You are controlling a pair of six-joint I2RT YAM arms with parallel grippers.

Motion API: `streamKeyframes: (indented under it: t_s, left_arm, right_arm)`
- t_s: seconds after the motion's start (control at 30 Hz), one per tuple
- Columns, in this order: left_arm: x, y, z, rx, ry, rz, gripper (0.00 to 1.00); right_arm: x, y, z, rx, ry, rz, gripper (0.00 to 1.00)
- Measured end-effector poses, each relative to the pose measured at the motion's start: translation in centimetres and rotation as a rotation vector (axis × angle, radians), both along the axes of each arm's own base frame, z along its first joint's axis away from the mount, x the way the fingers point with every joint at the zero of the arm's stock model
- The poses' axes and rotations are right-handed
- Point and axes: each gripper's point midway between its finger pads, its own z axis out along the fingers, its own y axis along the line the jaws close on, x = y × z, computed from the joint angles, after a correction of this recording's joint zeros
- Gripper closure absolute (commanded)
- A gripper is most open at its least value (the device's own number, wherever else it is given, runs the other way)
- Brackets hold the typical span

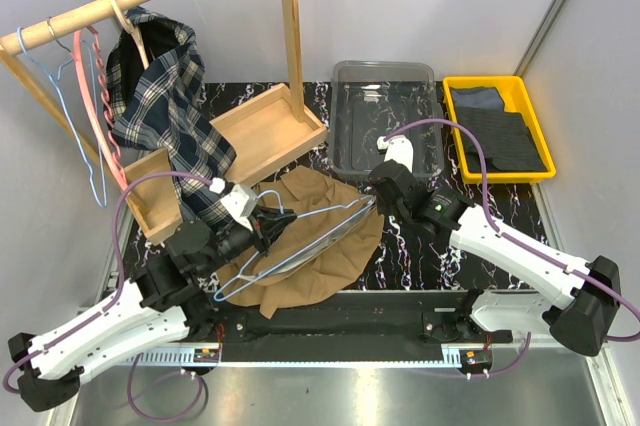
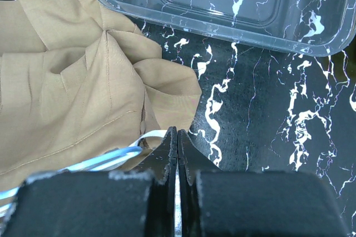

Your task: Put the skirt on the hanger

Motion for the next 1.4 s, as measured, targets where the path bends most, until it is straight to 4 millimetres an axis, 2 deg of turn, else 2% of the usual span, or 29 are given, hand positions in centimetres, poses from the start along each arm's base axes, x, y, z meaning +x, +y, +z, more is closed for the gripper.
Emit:
streamKeyframes:
  t_s: [0.53, 0.7, 0.73, 0.77, 0.83, 0.87, 1.03, 1.1, 1.23, 1.4]
  left_arm:
    - [0.7, -0.5, -2.2, 0.033, 0.041, 0.023, 1.0]
    - [1.1, -0.6, -2.2, 0.019, 0.035, 0.039, 1.0]
    - [1.2, -0.6, -2.0, 0.014, 0.032, 0.041, 1.0]
    - [1.2, -0.6, -1.9, 0.011, 0.03, 0.044, 1.0]
    - [1.3, -0.7, -1.8, 0.007, 0.027, 0.047, 1.0]
    - [1.4, -0.7, -1.7, 0.004, 0.025, 0.048, 1.0]
    - [1.4, -0.7, -1.7, 0.004, 0.025, 0.049, 1.0]
    - [1.4, -0.7, -1.7, 0.004, 0.025, 0.049, 1.0]
    - [1.4, -0.7, -1.7, 0.005, 0.026, 0.051, 1.0]
    - [1.5, -0.4, -1.8, 0.007, 0.027, 0.06, 1.0]
  right_arm:
    - [-0.2, 0.1, 0.3, 0.008, -0.003, 0.015, 1.0]
    - [-0.7, 0.6, 0.9, 0.038, 0.003, 0.064, 1.0]
    - [-0.8, 0.8, 0.9, 0.044, 0.006, 0.074, 0.98]
    - [-0.9, 0.9, 0.9, 0.048, 0.009, 0.083, 0.86]
    - [-1.0, 1.1, 0.8, 0.049, 0.014, 0.093, 0.82]
    - [-1.0, 1.1, 0.8, 0.046, 0.015, 0.096, 0.74]
    - [-0.7, 1.6, -0.7, 0.013, 0.047, 0.104, 0.57]
    - [-0.6, 1.7, -1.3, -0.003, 0.062, 0.108, 0.55]
    - [-0.6, 1.8, -1.7, -0.012, 0.07, 0.113, 0.62]
    - [-0.4, 2.0, -1.6, -0.007, 0.061, 0.112, 0.64]
